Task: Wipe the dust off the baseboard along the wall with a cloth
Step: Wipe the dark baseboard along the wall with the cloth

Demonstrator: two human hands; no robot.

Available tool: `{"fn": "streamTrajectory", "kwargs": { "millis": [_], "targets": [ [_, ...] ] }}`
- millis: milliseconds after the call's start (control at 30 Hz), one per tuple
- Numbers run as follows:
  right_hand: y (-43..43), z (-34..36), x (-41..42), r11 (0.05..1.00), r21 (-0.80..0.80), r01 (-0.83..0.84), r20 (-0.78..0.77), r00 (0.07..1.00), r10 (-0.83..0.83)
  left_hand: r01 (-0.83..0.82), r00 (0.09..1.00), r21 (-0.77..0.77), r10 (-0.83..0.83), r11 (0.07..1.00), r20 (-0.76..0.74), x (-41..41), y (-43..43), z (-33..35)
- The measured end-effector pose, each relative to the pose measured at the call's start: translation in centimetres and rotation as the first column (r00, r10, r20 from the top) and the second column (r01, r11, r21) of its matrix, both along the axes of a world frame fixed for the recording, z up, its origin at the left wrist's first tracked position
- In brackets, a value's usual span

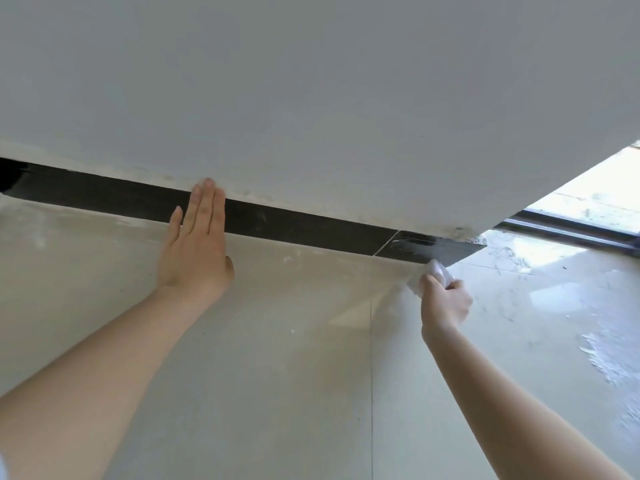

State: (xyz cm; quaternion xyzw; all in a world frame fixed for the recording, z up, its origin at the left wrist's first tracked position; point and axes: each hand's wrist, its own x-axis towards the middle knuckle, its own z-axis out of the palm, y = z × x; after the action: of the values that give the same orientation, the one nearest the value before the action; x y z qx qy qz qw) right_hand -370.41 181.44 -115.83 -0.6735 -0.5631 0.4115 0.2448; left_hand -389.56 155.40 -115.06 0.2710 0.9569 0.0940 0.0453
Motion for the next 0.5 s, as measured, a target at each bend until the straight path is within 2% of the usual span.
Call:
{"fn": "streamTrajectory", "kwargs": {
  "millis": [167, 267, 400, 500],
  "targets": [
    [4.0, 0.5, 0.7, 0.971, -0.034, 0.235, -0.076, 0.968, -0.237, -0.026, 1.0, -0.004, 0.026, 1.0, -0.004, 0.0, 0.3, 0.2],
    [4.4, 0.7, -0.7, 0.973, -0.066, 0.22, -0.107, 0.968, -0.226, -0.008, 1.0, -0.016, 0.008, 1.0, 0.006, -0.2, 0.0, 0.4],
    [3.2, 0.9, -3.2, 0.967, -0.026, 0.252, -0.126, 0.959, -0.253, 0.008, 0.998, -0.003, -0.008, 1.0, 0.058, -0.4, -0.2, 0.9],
    [0.6, 0.3, -4.3, 0.989, 0.082, 0.12, -0.077, 0.991, -0.113, 0.027, 0.996, -0.03, -0.024, 0.999, 0.08, -0.6, -0.4, 1.3]
  ]
}}
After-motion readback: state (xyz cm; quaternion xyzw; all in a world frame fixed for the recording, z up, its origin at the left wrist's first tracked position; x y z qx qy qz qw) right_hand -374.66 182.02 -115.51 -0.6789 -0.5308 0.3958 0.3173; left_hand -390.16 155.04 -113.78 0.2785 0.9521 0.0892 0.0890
